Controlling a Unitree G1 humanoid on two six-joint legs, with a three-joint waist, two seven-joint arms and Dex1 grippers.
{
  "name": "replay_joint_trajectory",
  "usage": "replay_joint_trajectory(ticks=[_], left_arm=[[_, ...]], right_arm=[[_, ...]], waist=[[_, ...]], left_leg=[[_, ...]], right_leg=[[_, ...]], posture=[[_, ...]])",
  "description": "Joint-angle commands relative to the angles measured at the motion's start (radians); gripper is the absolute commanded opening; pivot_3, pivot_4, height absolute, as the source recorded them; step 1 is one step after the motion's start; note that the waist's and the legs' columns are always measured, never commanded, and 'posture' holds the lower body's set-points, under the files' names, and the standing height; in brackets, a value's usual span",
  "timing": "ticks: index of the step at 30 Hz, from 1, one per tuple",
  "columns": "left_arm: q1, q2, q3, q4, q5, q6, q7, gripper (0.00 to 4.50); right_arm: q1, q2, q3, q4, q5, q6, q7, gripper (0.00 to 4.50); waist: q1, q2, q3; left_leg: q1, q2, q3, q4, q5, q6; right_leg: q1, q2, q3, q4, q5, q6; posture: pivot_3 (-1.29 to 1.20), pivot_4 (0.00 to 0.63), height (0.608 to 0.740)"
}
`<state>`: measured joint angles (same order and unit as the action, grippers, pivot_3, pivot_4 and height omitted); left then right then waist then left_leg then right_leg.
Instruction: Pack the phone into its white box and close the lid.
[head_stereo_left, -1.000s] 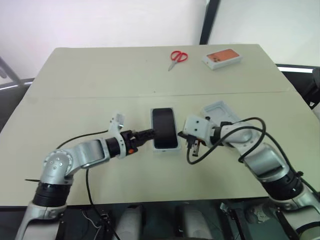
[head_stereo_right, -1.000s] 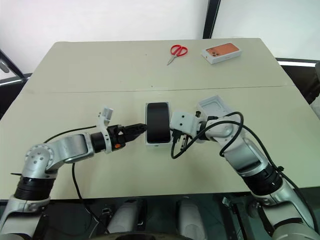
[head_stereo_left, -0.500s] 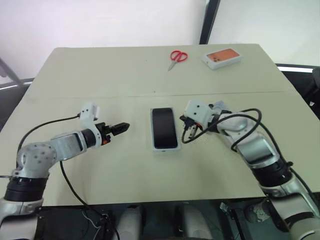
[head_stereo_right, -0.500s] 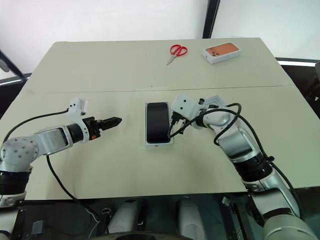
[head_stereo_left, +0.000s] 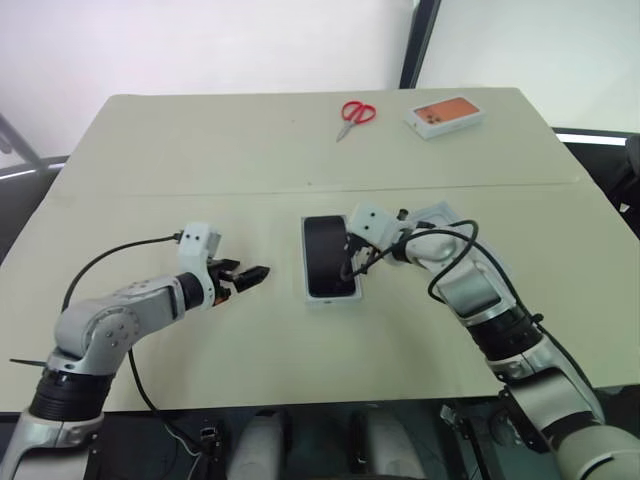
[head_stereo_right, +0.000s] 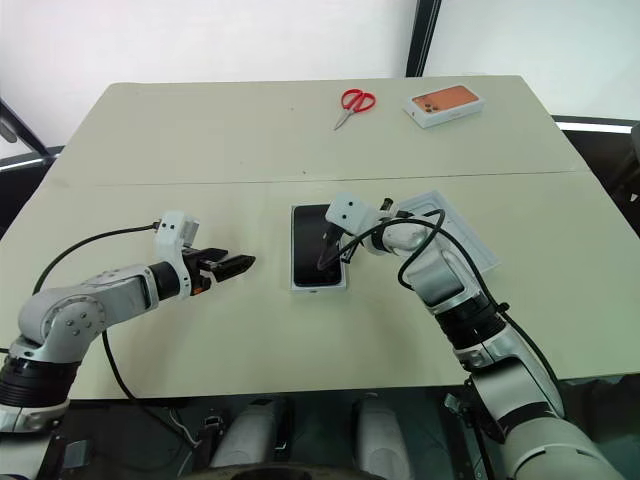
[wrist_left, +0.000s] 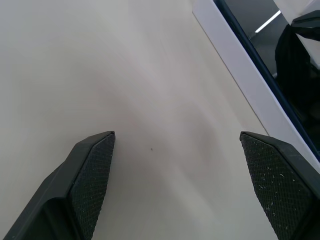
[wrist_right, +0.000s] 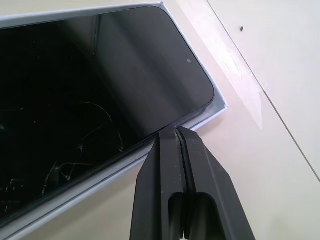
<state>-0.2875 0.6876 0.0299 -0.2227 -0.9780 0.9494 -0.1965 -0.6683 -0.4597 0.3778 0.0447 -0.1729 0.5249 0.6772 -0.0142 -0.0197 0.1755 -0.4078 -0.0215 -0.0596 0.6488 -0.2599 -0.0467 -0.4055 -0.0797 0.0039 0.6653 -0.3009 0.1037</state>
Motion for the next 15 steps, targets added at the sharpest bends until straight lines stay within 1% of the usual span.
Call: replay_joint_trajectory(ticks=[1,9,15], left_arm=[[0.001,-0.013,0.032,-0.033,0.026,0.017,-0.021,4.2],[-0.007,-0.047,0.043,-0.046,0.072,0.041,-0.044,4.2],[-0.043,-0.08,0.033,-0.019,0.15,0.025,-0.056,4.2]], right_arm=[[-0.018,0.016,-0.002,-0.017,-0.004,-0.016,0.006,0.0],[-0.012,0.002,-0.012,-0.05,-0.023,-0.01,0.017,0.0],[-0.002,-0.05,-0.06,-0.137,-0.011,0.03,0.039,0.0]], waist=[[-0.001,0.0,0.0],[-0.001,0.0,0.0],[0.002,0.0,0.0]], left_leg=[[0.0,0.0,0.0,0.0,0.0,0.0],[0.0,0.0,0.0,0.0,0.0,0.0],[0.0,0.0,0.0,0.0,0.0,0.0]], right_leg=[[0.0,0.0,0.0,0.0,0.0,0.0],[0.0,0.0,0.0,0.0,0.0,0.0],[0.0,0.0,0.0,0.0,0.0,0.0]], posture=[[0.0,0.15,0.74],[0.0,0.15,0.74],[0.0,0.15,0.74]])
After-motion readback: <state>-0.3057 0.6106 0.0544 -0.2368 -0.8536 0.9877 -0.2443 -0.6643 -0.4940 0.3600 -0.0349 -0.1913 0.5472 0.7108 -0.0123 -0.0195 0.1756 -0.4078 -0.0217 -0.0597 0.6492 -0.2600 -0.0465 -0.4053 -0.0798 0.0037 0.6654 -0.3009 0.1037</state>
